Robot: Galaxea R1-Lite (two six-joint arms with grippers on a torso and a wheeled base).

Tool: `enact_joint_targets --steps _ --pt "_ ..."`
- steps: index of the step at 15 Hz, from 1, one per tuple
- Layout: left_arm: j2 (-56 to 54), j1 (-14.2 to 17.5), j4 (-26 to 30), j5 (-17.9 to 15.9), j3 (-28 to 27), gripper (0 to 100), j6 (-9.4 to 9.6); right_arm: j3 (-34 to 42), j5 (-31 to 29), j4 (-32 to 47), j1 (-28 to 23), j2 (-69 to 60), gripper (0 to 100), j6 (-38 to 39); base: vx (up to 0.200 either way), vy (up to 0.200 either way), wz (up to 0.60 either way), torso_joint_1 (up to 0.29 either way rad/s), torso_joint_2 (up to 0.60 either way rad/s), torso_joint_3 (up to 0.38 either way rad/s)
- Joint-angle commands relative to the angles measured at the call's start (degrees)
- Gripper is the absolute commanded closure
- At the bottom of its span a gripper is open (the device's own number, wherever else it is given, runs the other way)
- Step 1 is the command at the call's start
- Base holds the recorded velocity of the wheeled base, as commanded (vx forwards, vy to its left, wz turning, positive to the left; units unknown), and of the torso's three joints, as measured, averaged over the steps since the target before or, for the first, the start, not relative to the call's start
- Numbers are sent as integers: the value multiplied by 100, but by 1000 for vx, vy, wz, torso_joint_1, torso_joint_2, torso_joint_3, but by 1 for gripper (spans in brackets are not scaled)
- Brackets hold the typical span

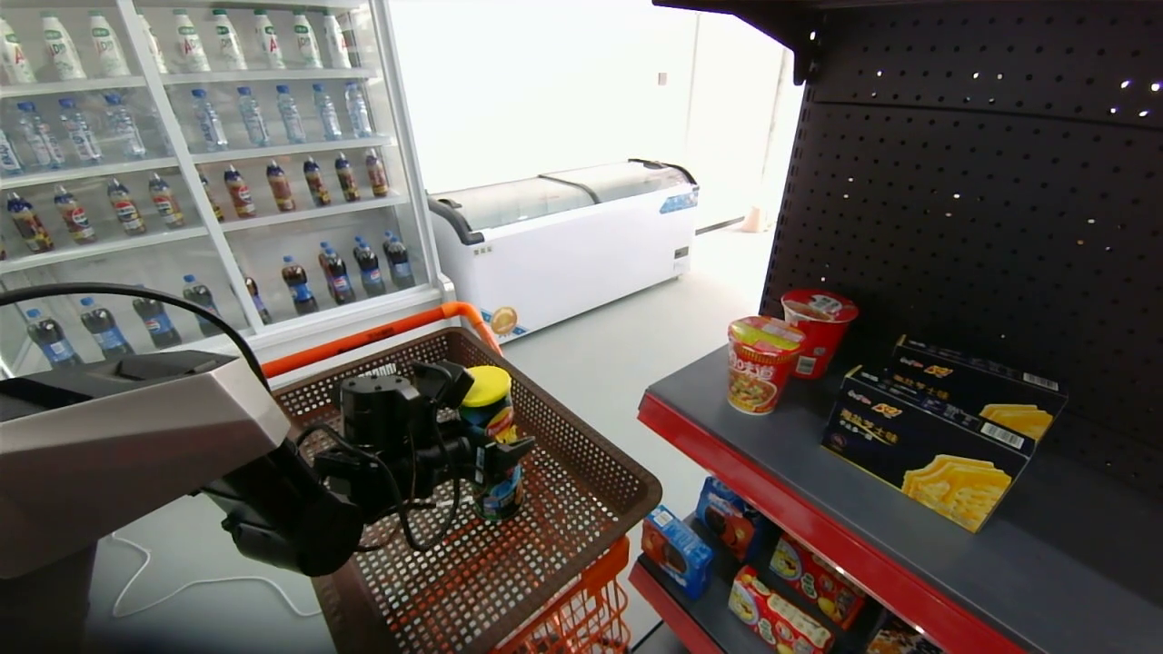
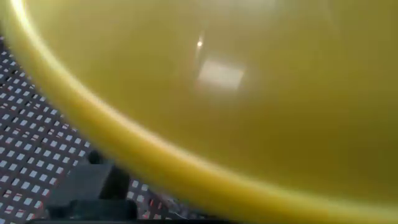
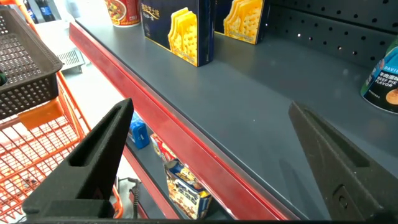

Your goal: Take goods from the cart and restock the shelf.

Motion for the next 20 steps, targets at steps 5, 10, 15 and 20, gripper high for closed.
enact_joint_targets --steps 5,10,15,20 --pt "-257 -156 -33 20 424 100 -3 1 1 0 -2 -2 0 0 0 0 0 0 0 0" --pt "-2234 -103 609 679 767 100 -3 1 1 0 -2 -2 0 0 0 0 0 0 0 0" --pt "-4889 -33 2156 794 1435 100 -29 1 1 0 -2 -2 0 0 0 0 0 0 0 0" --pt "-7226 -164 2630 -261 2604 100 -381 1 1 0 -2 -2 0 0 0 0 0 0 0 0"
